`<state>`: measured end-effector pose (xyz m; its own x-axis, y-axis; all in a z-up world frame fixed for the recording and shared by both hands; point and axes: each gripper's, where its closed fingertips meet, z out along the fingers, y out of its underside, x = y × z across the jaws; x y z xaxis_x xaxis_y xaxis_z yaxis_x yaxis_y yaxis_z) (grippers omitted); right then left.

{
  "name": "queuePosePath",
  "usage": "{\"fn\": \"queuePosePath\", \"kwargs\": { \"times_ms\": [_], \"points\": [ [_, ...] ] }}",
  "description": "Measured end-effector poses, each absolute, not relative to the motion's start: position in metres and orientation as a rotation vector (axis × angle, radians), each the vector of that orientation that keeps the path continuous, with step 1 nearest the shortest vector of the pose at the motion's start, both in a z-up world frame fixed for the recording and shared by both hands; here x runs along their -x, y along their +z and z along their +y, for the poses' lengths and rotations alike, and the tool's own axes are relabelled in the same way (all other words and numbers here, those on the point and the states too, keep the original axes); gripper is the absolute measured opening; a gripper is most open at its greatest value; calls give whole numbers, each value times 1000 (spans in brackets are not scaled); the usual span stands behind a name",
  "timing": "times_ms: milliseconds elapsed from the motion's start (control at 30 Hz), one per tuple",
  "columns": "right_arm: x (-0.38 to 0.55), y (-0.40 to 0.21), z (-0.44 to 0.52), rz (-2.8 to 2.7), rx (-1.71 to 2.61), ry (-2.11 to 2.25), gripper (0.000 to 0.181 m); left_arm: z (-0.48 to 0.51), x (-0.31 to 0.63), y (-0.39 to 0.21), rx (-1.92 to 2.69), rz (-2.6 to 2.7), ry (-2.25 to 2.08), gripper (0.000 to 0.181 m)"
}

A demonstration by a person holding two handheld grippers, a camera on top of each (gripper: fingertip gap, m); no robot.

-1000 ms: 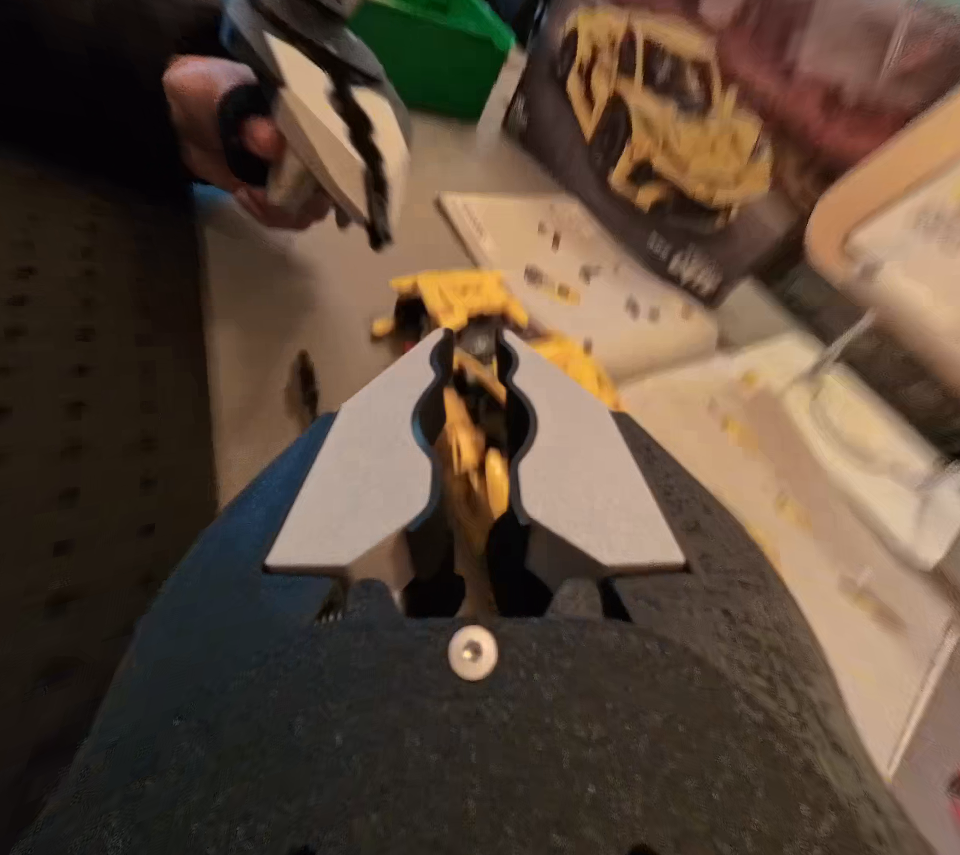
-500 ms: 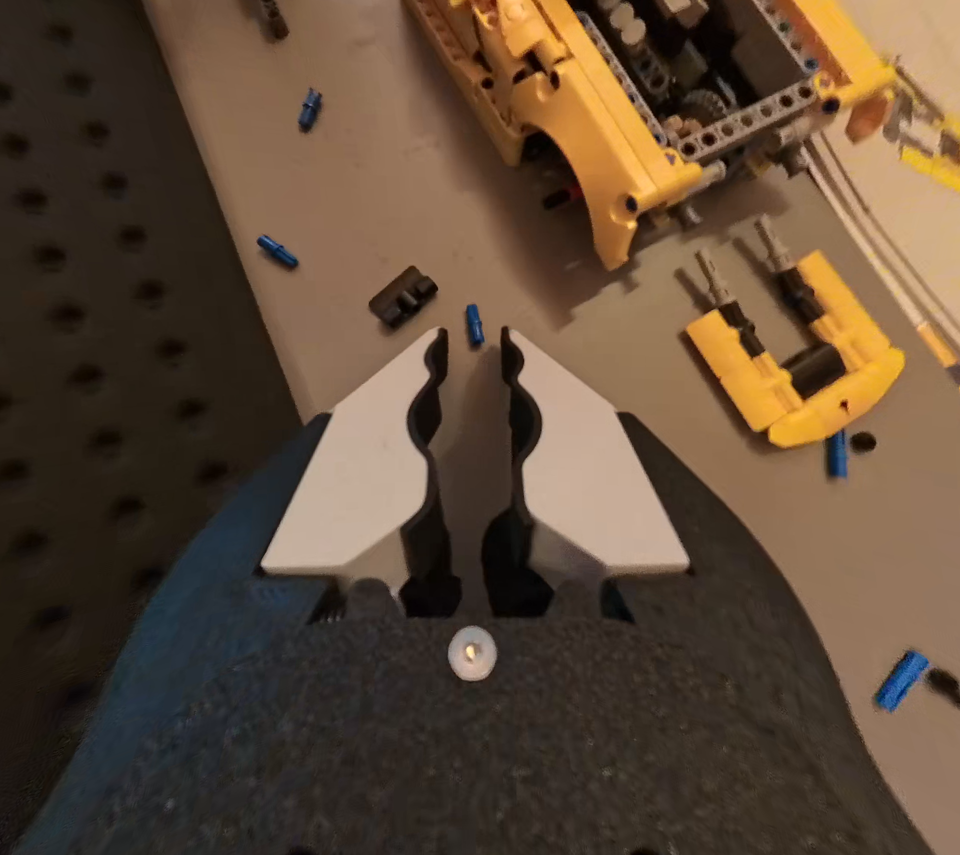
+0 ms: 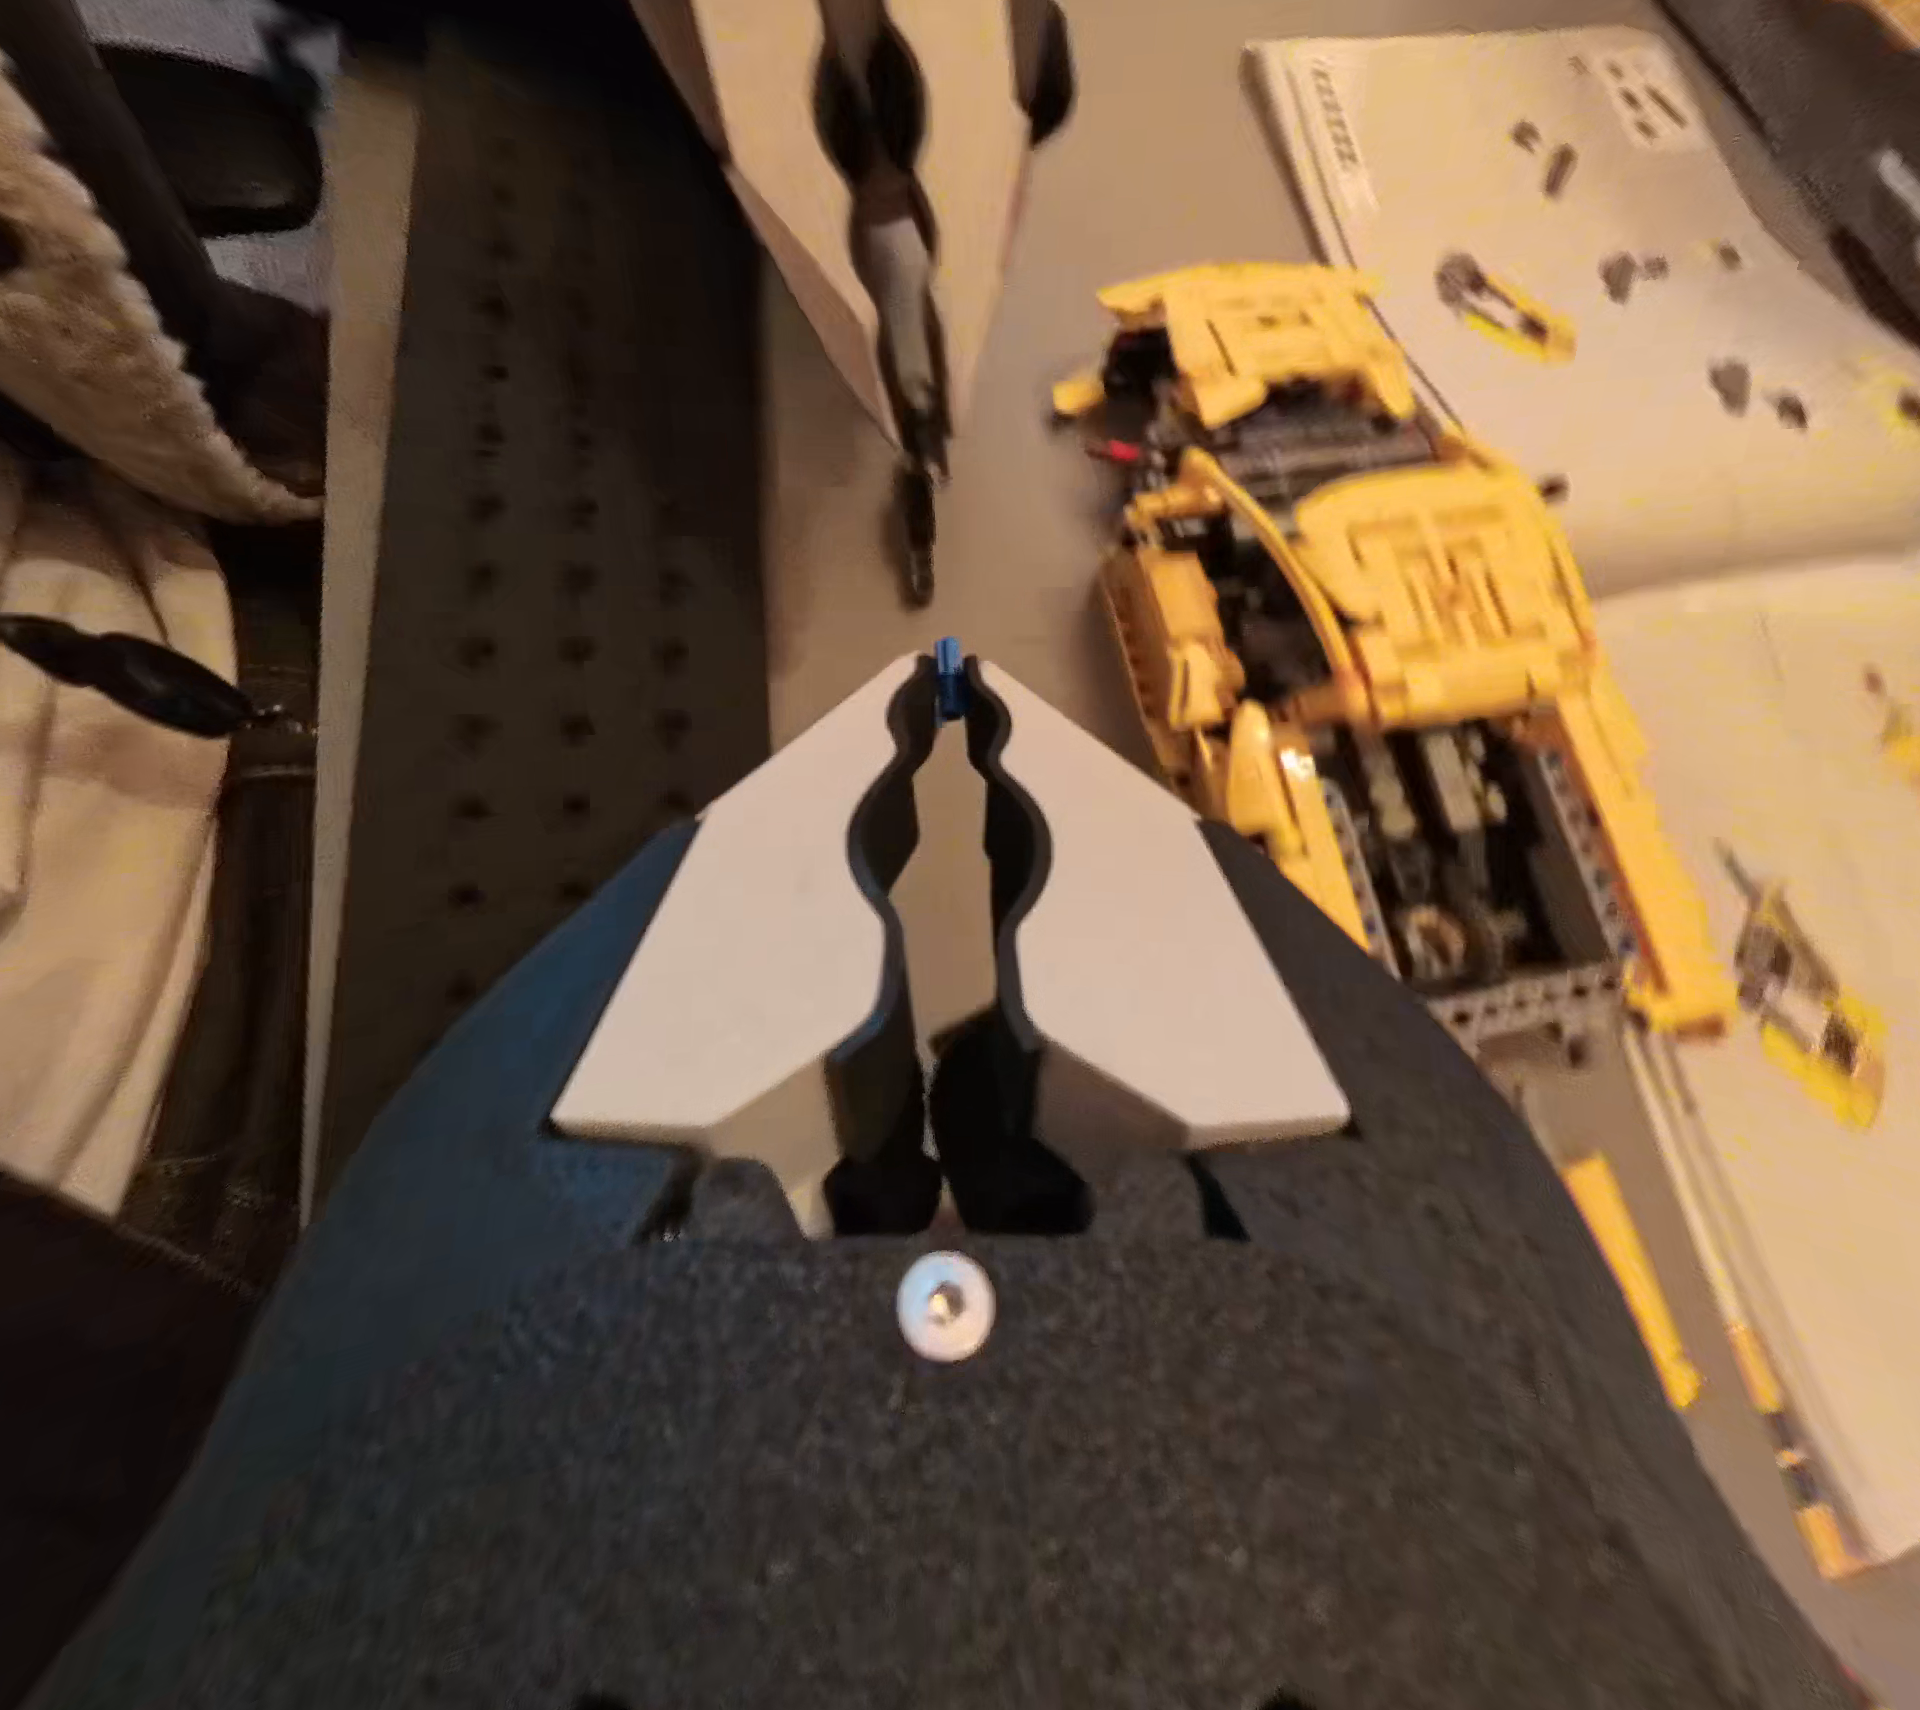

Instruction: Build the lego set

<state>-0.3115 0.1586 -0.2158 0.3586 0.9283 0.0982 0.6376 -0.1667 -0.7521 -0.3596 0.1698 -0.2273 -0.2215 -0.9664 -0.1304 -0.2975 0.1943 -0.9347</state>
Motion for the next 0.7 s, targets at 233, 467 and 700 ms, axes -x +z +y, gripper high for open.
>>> {"fn": "queuePosePath", "kwargs": {
  "times_ms": [233,467,700],
  "points": [
    [349,-230,173,-1438,2037,387,5,178,356,-240,1098,1744,-654,7],
    [360,-239,183,-1390,2092,302,4,189,353,-244,1072,1760,-372,6],
    [360,-240,188,-1436,2047,110,4,192,354,-248,1074,1775,-264,7]
  ]
}}
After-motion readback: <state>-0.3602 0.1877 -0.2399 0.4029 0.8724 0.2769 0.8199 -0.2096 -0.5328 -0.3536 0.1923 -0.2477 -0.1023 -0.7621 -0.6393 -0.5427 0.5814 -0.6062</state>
